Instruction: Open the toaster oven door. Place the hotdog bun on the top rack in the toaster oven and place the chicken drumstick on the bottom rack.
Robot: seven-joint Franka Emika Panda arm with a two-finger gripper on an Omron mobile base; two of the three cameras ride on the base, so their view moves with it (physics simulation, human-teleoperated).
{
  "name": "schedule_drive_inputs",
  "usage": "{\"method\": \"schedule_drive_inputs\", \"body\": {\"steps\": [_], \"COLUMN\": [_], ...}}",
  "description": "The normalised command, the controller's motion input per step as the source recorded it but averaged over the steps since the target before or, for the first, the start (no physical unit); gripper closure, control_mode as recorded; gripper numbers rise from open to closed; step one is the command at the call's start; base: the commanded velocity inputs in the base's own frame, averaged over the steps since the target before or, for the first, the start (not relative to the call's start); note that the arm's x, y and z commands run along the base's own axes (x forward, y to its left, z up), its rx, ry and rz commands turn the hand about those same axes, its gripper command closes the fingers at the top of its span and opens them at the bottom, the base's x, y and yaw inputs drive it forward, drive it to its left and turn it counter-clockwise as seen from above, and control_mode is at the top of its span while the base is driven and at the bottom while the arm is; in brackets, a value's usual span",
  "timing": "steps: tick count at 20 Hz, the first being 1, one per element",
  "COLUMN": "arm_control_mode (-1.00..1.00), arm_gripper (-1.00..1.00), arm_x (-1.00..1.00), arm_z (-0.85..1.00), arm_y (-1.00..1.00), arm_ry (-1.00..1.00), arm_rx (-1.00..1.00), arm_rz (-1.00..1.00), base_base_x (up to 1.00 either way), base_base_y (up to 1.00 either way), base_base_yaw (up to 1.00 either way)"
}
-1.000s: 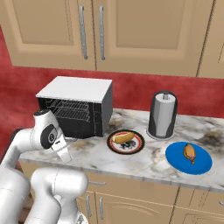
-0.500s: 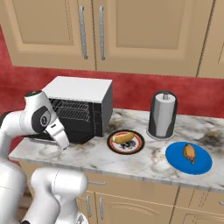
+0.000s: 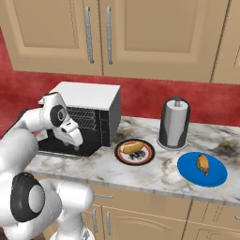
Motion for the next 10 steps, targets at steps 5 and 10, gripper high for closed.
{"method": "schedule_drive_inputs", "body": {"steps": [5,10], "arm_control_mode": [-1.0,-1.0], "arm_gripper": [-1.0,-1.0], "arm_x": [0.37,-0.24], "arm_z": [-0.97,-0.73], "arm_y": [0.38,0.1], "arm_ry": [0.22,0.06], "arm_rx": [-0.1,-0.03], "arm_rz": [0.08,0.11], "base_base_x": [0.0,0.0], "base_base_y": [0.0,0.0], "base_base_yaw": [0.0,0.0]}}
